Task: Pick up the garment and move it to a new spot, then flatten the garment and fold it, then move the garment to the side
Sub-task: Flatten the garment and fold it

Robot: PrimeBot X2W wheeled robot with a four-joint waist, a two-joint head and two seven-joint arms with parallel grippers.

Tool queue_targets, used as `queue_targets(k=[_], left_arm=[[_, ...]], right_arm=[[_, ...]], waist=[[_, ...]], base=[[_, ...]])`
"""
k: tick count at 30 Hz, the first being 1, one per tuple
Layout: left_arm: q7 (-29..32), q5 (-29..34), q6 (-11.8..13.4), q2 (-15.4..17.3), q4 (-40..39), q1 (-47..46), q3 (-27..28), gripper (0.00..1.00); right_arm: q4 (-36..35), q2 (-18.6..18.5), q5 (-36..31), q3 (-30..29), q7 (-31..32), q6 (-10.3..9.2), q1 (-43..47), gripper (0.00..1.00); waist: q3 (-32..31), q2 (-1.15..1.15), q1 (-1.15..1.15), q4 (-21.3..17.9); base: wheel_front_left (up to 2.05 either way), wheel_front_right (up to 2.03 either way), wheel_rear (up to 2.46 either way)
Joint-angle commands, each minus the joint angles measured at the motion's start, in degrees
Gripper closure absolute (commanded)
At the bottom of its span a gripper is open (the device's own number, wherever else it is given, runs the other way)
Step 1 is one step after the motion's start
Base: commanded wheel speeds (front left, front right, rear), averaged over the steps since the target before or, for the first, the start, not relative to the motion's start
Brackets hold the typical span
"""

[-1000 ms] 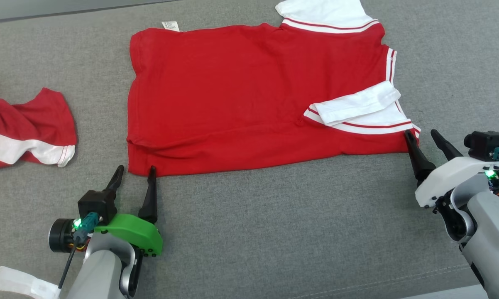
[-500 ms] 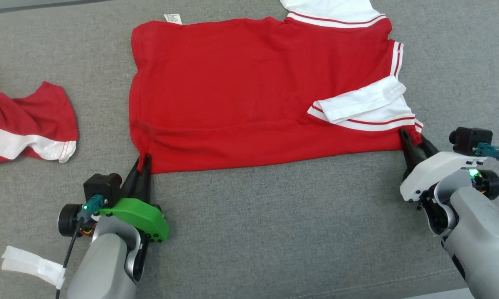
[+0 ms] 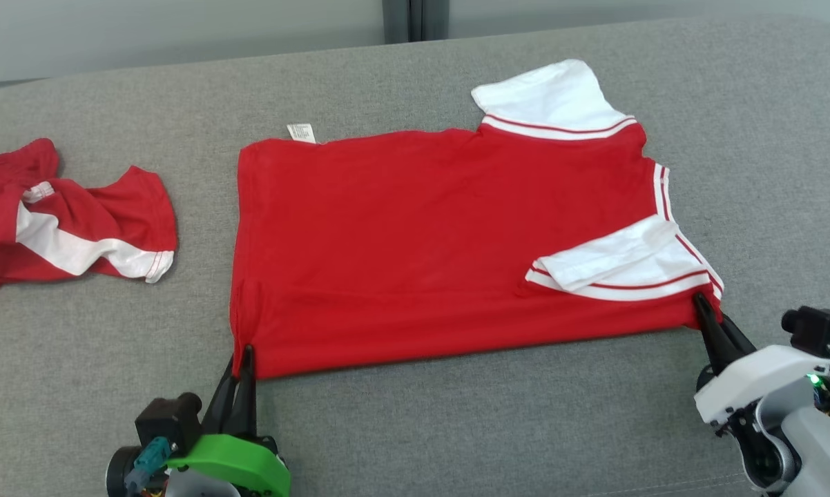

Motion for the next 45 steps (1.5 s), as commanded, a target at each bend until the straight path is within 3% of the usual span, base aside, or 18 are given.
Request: queue_targets(k=[1,8,9,10,11,16,22,29,36,45], left_arm=[[0.0,0.0,0.7,0.0,-1.0,2.0,0.4,1.0],[0.0,-0.3,1.9,-0.4,-3.5,7.7,0.1,1.0],[0.0,-0.4,2.0,-0.5,-3.4,8.0,0.0,0.78],[0.0,-0.5,2.2,-0.5,-3.3,8.0,0.1,0.21],[0.0,-1.0,2.1,-0.6,-3.0,8.1,0.3,0.0],[0.0,0.4,2.1,-0.7,-4.9,7.0,1.7,0.0],[0.0,3.8,2.9,-0.8,-13.7,5.8,5.8,0.0],[0.0,6.4,3.2,-1.0,-20.5,5.1,8.8,0.0],[0.0,9.9,3.1,-1.0,-20.3,5.0,9.7,0.0],[0.0,10.7,2.4,-1.0,-17.0,6.2,9.5,0.0]], right_arm=[[-1.6,-0.9,0.3,-1.5,-0.5,-0.11,2.9,1.0],[-9.3,0.5,-1.4,-7.2,1.8,-0.11,14.2,1.0],[-9.9,0.9,-2.0,-8.2,2.6,-0.11,15.3,1.0],[-10.3,1.3,-2.7,-8.8,3.2,-0.11,15.8,0.62],[-10.7,2.0,-3.1,-9.7,3.9,-0.11,16.1,0.0],[-13.0,3.5,-8.9,-13.1,3.6,-0.08,15.3,0.0],[-19.5,5.2,-17.0,-17.1,0.8,-0.08,14.1,0.0],[-27.5,11.4,-24.8,-21.1,-0.4,-0.08,14.2,0.0],[-32.1,15.0,-30.7,-19.3,-0.4,-0.09,16.0,0.0],[-29.6,17.1,-33.0,-18.8,-0.4,-0.09,17.1,0.0]], waist=[[-1.5,0.0,0.0,0.8],[-2.3,0.0,0.0,1.1],[-2.2,0.0,0.0,0.9],[-2.1,0.0,0.0,0.8],[-2.0,0.0,0.0,0.6],[-2.0,0.0,0.0,0.4],[-2.2,0.0,0.0,0.7],[-3.6,0.0,0.0,1.7],[-5.0,0.0,0.0,2.7],[-6.2,0.0,0.0,3.2]], base=[[0.0,0.0,0.0],[0.0,0.0,0.0],[0.0,0.0,0.0],[0.0,0.0,0.0],[0.0,0.0,0.0],[0.0,0.0,0.0],[0.0,0.0,0.0],[0.0,0.0,0.0],[0.0,0.0,0.0],[0.0,0.0,0.0]])
